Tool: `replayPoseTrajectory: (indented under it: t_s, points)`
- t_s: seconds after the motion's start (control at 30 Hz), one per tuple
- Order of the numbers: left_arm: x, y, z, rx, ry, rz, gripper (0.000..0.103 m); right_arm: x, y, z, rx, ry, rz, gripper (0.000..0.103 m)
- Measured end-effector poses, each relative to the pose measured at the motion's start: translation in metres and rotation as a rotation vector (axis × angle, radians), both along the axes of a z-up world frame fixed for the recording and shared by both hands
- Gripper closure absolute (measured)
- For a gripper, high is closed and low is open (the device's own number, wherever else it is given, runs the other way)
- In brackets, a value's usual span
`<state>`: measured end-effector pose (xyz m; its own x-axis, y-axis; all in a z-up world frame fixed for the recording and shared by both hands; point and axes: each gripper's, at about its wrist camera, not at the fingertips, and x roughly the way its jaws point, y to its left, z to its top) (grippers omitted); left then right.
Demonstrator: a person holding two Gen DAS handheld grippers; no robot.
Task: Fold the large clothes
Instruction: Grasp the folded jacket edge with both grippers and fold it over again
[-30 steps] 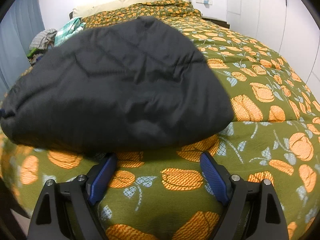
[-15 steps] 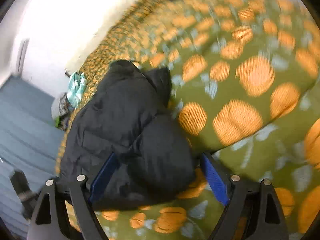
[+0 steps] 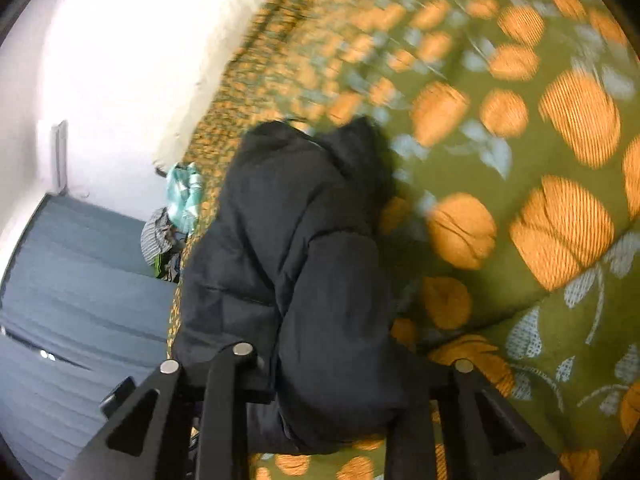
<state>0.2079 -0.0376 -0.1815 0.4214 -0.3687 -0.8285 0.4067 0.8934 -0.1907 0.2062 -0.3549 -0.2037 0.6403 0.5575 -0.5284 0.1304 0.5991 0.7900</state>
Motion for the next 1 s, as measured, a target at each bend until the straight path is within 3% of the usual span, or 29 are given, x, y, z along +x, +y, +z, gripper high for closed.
replayPoseTrajectory:
  t_s: [0.23,0.33,0.43,0.53,0.63,0.73,0.87,0.93,1.0]
  points:
    - [-0.003,0.011,0.002,-0.048,0.023,0.015,0.001,0.004,0.027,0.055,-0.056,-0.114,0.05,0.078]
    - [-0.003,0.026,0.017,-0.096,0.067,0.03,0.002,0.005,0.035,0.078,-0.077,-0.159,0.067,0.078]
    - [-0.013,0.065,0.05,-0.151,0.026,0.075,0.002,0.006,0.046,0.104,-0.113,-0.214,0.101,0.078]
    - [-0.012,0.123,0.084,-0.211,-0.027,0.154,0.002,0.002,0.076,0.136,-0.225,-0.295,0.169,0.078]
    - [0.009,0.168,0.102,-0.323,0.015,0.182,0.002,-0.003,0.124,0.163,-0.369,-0.39,0.254,0.078]
    - [0.037,0.166,0.122,-0.452,0.1,0.049,0.002,-0.013,0.184,0.182,-0.494,-0.486,0.363,0.078]
    - [0.058,0.141,0.158,-0.567,0.139,-0.154,0.002,-0.036,0.251,0.188,-0.628,-0.586,0.494,0.078]
    - [0.064,0.126,0.181,-0.576,0.132,-0.24,0.001,-0.045,0.272,0.185,-0.667,-0.61,0.539,0.078]
    - [0.07,0.102,0.195,-0.482,0.143,-0.276,0.001,-0.049,0.285,0.18,-0.687,-0.626,0.569,0.078]
